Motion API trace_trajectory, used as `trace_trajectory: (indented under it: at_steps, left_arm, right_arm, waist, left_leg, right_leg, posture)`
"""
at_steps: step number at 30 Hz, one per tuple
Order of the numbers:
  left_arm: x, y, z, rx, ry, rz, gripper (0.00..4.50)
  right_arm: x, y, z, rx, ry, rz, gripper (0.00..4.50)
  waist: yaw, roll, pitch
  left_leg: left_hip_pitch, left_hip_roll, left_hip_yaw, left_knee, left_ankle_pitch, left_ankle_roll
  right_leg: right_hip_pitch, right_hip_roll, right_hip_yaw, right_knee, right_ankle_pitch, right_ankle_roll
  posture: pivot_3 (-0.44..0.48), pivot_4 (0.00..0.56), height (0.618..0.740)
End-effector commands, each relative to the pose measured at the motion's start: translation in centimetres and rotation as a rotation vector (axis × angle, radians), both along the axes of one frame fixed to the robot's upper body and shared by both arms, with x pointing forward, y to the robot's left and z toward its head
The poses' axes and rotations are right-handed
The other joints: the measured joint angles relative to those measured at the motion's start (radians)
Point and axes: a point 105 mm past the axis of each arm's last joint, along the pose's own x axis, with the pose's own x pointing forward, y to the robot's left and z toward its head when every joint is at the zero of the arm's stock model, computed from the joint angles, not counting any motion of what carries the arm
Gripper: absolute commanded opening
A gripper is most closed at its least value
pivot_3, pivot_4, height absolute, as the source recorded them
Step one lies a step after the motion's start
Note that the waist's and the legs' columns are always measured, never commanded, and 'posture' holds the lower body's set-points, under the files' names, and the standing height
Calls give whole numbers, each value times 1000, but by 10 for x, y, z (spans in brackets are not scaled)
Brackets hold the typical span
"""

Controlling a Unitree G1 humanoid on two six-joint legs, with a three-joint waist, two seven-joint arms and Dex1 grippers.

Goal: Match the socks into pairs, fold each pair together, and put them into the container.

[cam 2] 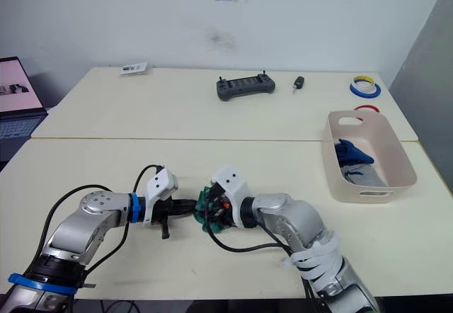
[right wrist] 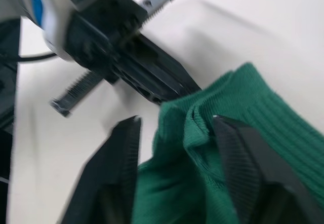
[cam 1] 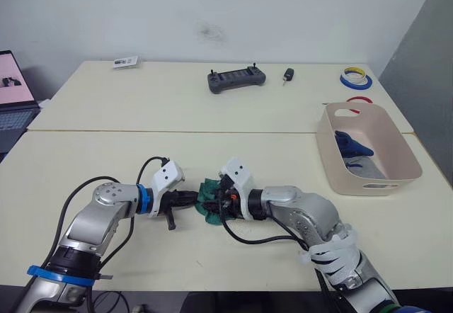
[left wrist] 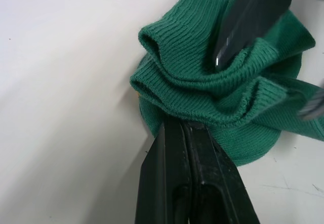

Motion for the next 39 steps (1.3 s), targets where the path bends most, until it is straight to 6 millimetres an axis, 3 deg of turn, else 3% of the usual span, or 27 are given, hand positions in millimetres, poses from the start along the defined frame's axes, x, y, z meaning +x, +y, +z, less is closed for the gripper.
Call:
trace_trajectory:
  at_steps: [1, 7, 11, 16, 23, 29, 36, 39]
  left_arm:
    - [-6, 1, -13, 21, 38, 1, 0]
    - [-5, 3, -14, 21, 34, 7, 0]
    - [-5, 5, -14, 20, 34, 11, 0]
    - [-4, 5, -14, 15, 37, 15, 0]
    - [-4, 5, -13, 9, 37, 21, 0]
    - [-2, 6, -5, -26, 38, 52, 0]
    - [14, 34, 35, -40, -53, 109, 0]
    - [12, 24, 66, -111, -84, 23, 0]
  right_arm:
    - [-10, -16, 20, 16, -54, 35, 2430]
    - [-14, -45, 38, 40, -160, 40, 2430]
    - [0, -61, 28, -7, -204, -55, 1621]
    - [10, -50, 2, -40, -219, -83, 16]
    - [-8, -22, -9, -28, -228, 81, 16]
    - [-16, -12, -30, -103, -211, 174, 16]
    - [-5, -12, -44, -184, -244, 161, 16]
    - [-6, -9, -39, -165, -265, 160, 16]
  waist:
    - [1, 0, 0]
    - [1, 0, 0]
    - [1, 0, 0]
    - [0, 0, 0]
    - [0, 0, 0]
    - [0, 0, 0]
    - [-1, -1, 0]
    - [0, -1, 0]
  left_leg:
    - [0, 0, 0, 0, 0, 0]
    - [0, 0, 0, 0, 0, 0]
    - [1, -1, 0, 0, 0, 0]
    - [1, -1, 1, 0, 0, 0]
    - [0, -1, 1, 0, 0, 0]
    - [1, -1, 0, 0, 0, 0]
    - [0, 0, 0, 0, 0, 0]
    - [0, 0, -1, 0, 0, 0]
  right_leg:
    - [0, 0, 0, 0, 0, 0]
    - [1, -1, 0, -1, 0, 0]
    - [1, -1, 0, -1, 0, 0]
    - [1, -1, 0, -1, 0, 0]
    - [1, 0, 0, -1, 0, 0]
    - [1, 0, 0, -1, 0, 0]
    - [0, 1, 0, 0, 0, 0]
    - [0, 1, -1, 0, 0, 0]
  posture:
    - [0, 150, 740]
    - [0, 150, 740]
    - [0, 150, 740]
    - [0, 150, 740]
    - [0, 150, 740]
    - [0, 150, 740]
    - [0, 150, 740]
    - [0, 150, 740]
